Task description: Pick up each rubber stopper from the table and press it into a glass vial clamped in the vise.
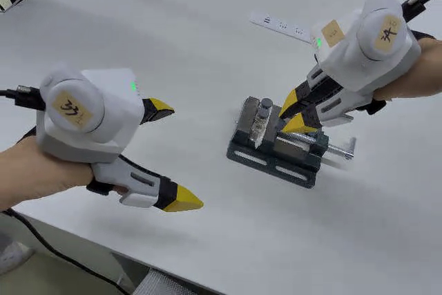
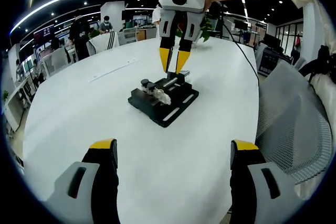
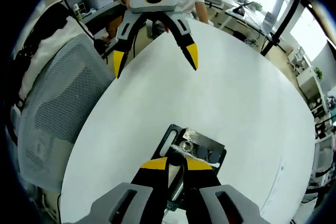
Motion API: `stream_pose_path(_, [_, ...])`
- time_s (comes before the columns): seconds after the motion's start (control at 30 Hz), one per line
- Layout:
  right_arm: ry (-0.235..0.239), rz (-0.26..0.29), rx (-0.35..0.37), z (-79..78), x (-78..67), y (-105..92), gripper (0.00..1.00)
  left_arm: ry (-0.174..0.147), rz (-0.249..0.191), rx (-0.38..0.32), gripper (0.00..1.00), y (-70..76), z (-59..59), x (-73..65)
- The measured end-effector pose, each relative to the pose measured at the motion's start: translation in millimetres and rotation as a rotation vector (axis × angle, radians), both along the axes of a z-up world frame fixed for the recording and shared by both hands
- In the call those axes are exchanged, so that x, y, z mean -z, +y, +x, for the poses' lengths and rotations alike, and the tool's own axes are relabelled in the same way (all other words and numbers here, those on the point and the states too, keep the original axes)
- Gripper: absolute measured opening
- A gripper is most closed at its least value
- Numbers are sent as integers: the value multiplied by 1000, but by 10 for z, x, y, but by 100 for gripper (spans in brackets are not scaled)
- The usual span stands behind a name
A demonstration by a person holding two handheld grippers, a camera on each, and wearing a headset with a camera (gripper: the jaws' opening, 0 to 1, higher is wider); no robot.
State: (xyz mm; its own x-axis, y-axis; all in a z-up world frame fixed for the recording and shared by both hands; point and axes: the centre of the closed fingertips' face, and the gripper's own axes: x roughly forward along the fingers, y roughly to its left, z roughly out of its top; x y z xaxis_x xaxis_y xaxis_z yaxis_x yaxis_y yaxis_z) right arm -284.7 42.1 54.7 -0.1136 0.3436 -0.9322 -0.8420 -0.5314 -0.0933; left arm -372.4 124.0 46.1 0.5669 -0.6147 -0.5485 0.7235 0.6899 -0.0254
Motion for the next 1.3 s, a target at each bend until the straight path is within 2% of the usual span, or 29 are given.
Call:
stream_pose_path(0.07, [-19, -9, -30, 13, 6, 32, 5, 10, -4, 2, 88, 1, -10, 23])
stream_pose_path(0.33, [-106, -58, -192, 87, 82, 127, 5, 16, -9, 0, 88, 13, -10, 44])
stream_pose_path(0.57, [-126, -73, -274, 38, 118, 158, 5, 20, -21, -12, 87, 24, -18, 66])
stream_pose_path(0.87, [-133, -110, -314, 7, 165, 145, 5, 26, -34, -21, 86, 54, -29, 115])
stream_pose_path(1.3, [-135, -139, -297, 70, 222, 186, 5, 34, -44, -26, 85, 46, -59, 138])
